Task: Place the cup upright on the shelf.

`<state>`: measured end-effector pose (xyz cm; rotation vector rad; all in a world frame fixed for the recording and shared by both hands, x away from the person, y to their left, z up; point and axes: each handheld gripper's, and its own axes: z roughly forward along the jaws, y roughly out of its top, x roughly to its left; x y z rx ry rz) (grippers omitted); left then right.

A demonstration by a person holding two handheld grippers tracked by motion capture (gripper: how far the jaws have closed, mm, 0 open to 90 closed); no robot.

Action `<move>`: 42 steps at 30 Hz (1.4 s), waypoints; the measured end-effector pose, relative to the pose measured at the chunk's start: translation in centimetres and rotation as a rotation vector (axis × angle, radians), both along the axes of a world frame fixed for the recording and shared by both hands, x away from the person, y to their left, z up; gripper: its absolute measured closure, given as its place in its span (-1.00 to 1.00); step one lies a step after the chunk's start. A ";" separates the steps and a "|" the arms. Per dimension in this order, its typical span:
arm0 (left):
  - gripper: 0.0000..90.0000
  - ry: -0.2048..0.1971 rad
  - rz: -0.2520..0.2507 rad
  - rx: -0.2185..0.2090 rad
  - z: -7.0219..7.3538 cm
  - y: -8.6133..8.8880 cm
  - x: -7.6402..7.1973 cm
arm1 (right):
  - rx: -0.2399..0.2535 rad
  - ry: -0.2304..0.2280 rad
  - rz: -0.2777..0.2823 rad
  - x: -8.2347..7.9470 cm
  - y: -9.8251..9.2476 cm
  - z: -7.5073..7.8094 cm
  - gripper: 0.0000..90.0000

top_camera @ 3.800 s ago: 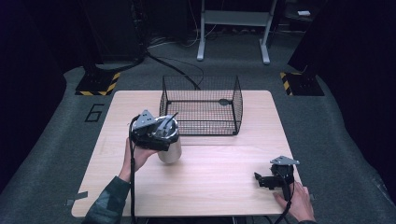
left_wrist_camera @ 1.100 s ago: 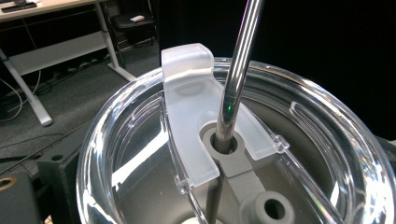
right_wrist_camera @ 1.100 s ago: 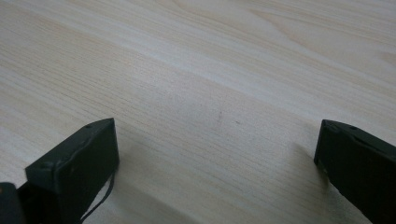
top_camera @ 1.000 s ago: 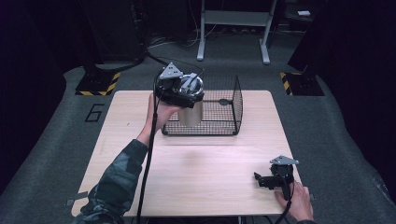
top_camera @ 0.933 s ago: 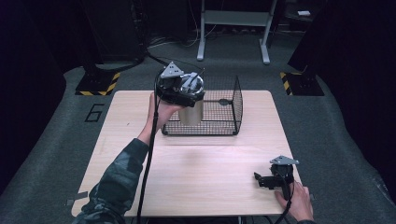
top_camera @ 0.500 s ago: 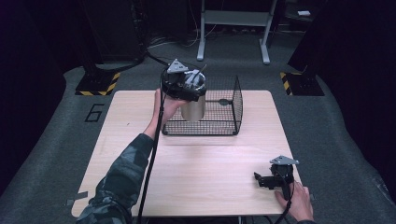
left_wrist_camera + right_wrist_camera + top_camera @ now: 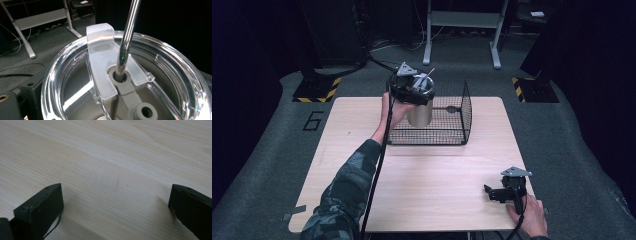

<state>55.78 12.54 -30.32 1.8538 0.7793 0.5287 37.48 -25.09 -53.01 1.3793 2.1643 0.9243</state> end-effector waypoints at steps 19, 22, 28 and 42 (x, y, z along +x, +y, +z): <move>-0.91 0.009 0.043 0.013 -1.3 -0.5 2.1 | -0.001 -0.001 0.001 0.0 0.0 0.0 -1.00; -0.92 0.016 0.047 0.013 -1.6 -0.7 2.3 | -0.002 -0.003 0.002 0.0 0.0 0.0 -1.00; -0.92 0.027 0.051 0.026 -2.3 -1.0 2.8 | -0.003 -0.004 0.003 0.0 0.0 0.0 -1.00; -0.92 0.068 0.070 0.032 -4.2 -1.3 4.0 | -0.004 -0.003 0.007 0.0 -0.1 0.0 -1.00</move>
